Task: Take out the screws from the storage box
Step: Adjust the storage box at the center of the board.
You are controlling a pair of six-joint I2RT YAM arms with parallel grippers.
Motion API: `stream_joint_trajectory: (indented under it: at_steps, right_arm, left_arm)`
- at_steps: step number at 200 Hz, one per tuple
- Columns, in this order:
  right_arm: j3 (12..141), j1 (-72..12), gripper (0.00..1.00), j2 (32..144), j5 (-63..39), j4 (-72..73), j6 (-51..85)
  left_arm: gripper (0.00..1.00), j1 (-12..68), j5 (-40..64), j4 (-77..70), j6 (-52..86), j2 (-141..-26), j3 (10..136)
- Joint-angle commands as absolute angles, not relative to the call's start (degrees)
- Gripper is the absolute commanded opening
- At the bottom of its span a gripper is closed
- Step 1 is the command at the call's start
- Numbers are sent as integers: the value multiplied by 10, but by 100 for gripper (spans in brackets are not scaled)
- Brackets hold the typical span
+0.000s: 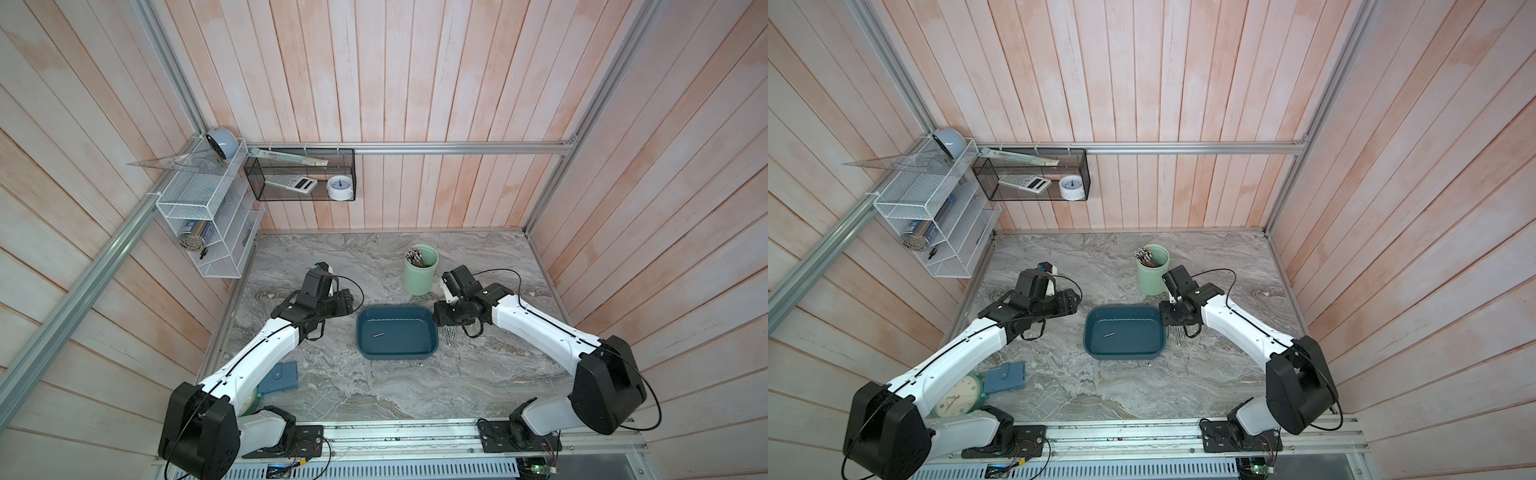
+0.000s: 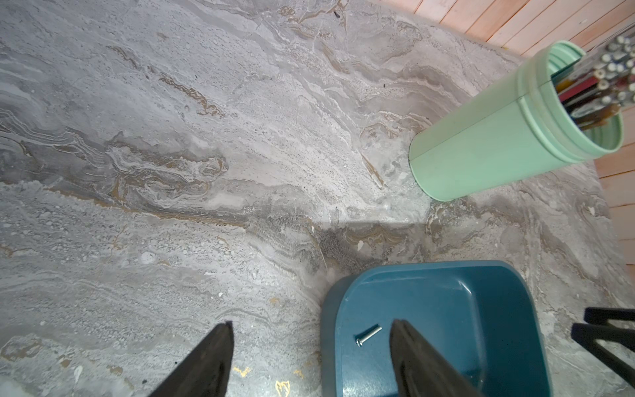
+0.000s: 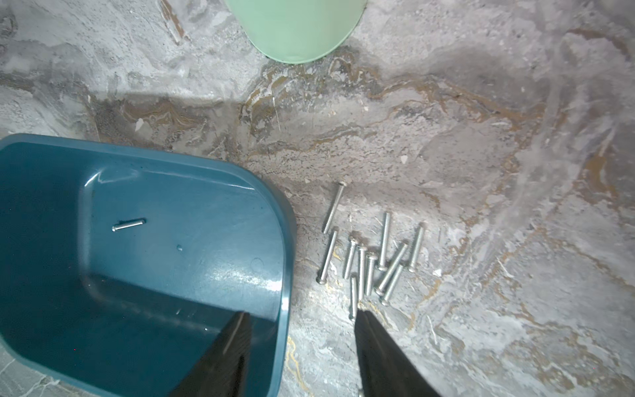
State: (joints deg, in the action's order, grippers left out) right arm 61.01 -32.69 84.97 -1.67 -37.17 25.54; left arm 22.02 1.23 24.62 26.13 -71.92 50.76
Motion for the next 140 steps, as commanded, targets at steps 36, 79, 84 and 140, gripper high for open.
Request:
stream_joint_trajectory:
  at_steps: [36, 79, 84, 140]
  right_arm:
    - [641, -332, 60, 905, -48, -370, 259]
    - [674, -340, 59, 958, -48, -394, 269]
    - [679, -342, 59, 964, -46, -397, 271]
    - [731, -358, 46, 1027, -35, -433, 278]
  left_arm:
    - [77, 216, 12, 242, 257, -721, 509]
    - [77, 217, 11, 242, 257, -722, 509]
    - [77, 217, 11, 242, 257, -721, 509]
    - [77, 217, 10, 242, 257, -720, 509]
